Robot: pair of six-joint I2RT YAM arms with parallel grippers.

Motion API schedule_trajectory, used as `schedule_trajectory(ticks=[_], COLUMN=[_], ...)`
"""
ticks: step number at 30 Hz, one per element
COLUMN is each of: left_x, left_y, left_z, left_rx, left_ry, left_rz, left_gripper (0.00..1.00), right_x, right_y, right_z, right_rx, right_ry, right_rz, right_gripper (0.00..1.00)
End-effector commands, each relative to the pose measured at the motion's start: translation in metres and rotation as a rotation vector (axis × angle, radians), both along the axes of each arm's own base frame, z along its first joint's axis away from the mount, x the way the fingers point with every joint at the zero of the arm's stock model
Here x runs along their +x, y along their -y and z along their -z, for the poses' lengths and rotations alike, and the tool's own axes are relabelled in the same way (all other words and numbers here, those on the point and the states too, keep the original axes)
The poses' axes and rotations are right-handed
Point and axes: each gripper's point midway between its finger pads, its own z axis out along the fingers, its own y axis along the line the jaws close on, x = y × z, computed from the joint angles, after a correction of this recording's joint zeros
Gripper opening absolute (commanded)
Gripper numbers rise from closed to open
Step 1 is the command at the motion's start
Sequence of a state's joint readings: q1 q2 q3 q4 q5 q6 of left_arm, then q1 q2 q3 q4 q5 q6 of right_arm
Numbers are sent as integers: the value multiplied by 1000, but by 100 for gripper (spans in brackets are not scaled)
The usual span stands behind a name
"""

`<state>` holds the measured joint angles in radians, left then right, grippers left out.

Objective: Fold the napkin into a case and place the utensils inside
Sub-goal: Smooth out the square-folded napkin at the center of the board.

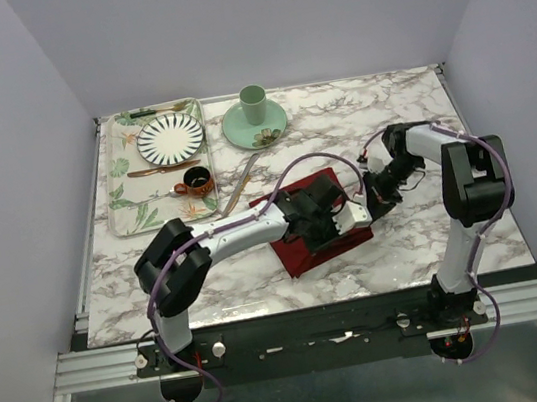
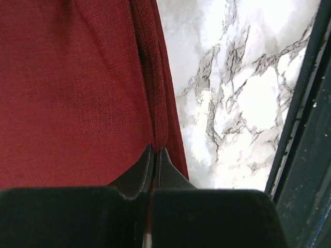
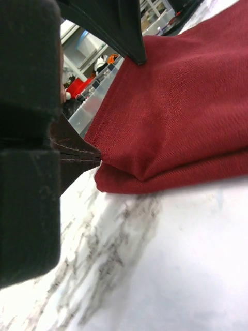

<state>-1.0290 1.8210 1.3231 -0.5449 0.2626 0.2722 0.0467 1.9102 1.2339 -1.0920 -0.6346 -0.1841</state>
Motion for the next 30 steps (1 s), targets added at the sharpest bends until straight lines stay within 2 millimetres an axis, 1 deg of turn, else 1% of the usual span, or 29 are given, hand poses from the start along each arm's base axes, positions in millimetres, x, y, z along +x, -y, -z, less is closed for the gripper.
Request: schedule_trajectory(ticks=[1, 2, 5, 7, 10, 11, 14, 16, 17, 19, 20, 22, 23, 24, 25, 27, 28, 30], left_x=[-3, -3, -2, -2, -3, -4, -5, -7, -6, -5, -3, 0, 3, 7, 14, 25, 31, 47], left_y=[-15, -16, -16, -16, -17, -16, -19, -21, -22, -23, -23, -26, -27, -29, -33, -36, -37, -44], left_z=[33, 37, 42, 44, 49, 49, 48, 48, 44, 37, 28, 17, 7, 3, -5, -19, -28, -38], left_rx=[89, 97, 101, 101, 109, 108, 109, 114, 109, 109, 99, 104, 96, 99, 101, 87, 80, 66], left_ry=[-22, -24, -22, -26, -34, -32, -33, -36, -29, -14, 1, 22, 44, 55, 63, 85, 90, 90], left_rz=[-6, -7, -13, -15, -16, -13, -8, -1, -1, 4, 9, 14, 26, 24, 12, 9, 2, -24], left_gripper=[1, 3, 7, 8, 14, 19, 22, 22, 19, 16, 11, 7, 2, 0, 0, 0, 0, 0], right_x=[7, 9, 9, 10, 10, 9, 8, 8, 9, 11, 12, 19, 21, 24, 31, 38, 45, 51], right_y=[11, 11, 13, 12, 13, 13, 13, 12, 12, 9, 8, 2, 1, -2, -5, -11, -14, -20], right_z=[25, 28, 32, 32, 32, 32, 32, 31, 29, 25, 21, 11, 5, 0, -8, -19, -27, -37], right_rx=[-72, -75, -84, -81, -81, -82, -82, -76, -73, -56, -47, -15, -3, 12, 34, 65, 86, 116], right_ry=[13, 15, 14, 15, 18, 18, 20, 20, 23, 30, 30, 56, 64, 72, 95, 118, 142, 157], right_rz=[-7, -7, -9, -8, -8, -10, -9, -8, -8, -6, -4, -2, 3, 8, 12, 21, 23, 31], right_gripper=[1, 1, 1, 1, 1, 1, 1, 1, 1, 1, 1, 1, 1, 1, 1, 1, 1, 1])
